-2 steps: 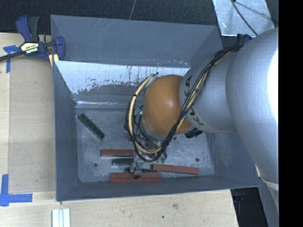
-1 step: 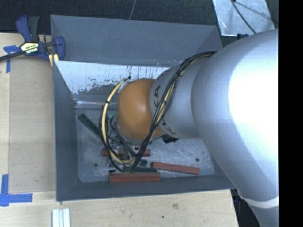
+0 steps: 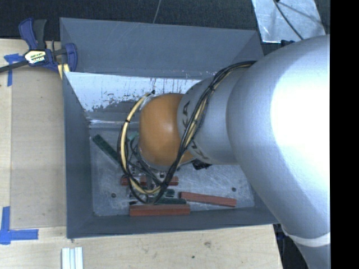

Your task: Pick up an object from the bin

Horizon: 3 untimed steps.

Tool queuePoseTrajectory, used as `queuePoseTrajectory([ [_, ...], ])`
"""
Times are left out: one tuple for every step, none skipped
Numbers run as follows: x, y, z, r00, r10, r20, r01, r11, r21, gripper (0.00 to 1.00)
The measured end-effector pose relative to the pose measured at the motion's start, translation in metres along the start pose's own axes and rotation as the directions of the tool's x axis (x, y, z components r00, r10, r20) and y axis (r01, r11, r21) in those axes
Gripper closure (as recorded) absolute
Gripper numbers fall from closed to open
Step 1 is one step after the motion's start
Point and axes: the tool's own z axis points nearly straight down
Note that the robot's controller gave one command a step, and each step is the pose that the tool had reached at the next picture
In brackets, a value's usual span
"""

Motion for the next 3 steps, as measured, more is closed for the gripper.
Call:
queuePoseTrajectory([
  [-0.009, -0.013, -0.079, 0.999, 0.036, 0.006, -0.036, 0.999, 0.001, 1.00],
  [-0.024, 0.004, -0.033, 0.998, 0.059, -0.001, -0.059, 0.998, 0.002, 1.00],
  [-0.039, -0.015, -0.062, 0.999, 0.052, -0.014, -0.052, 0.999, 0.006, 1.00],
])
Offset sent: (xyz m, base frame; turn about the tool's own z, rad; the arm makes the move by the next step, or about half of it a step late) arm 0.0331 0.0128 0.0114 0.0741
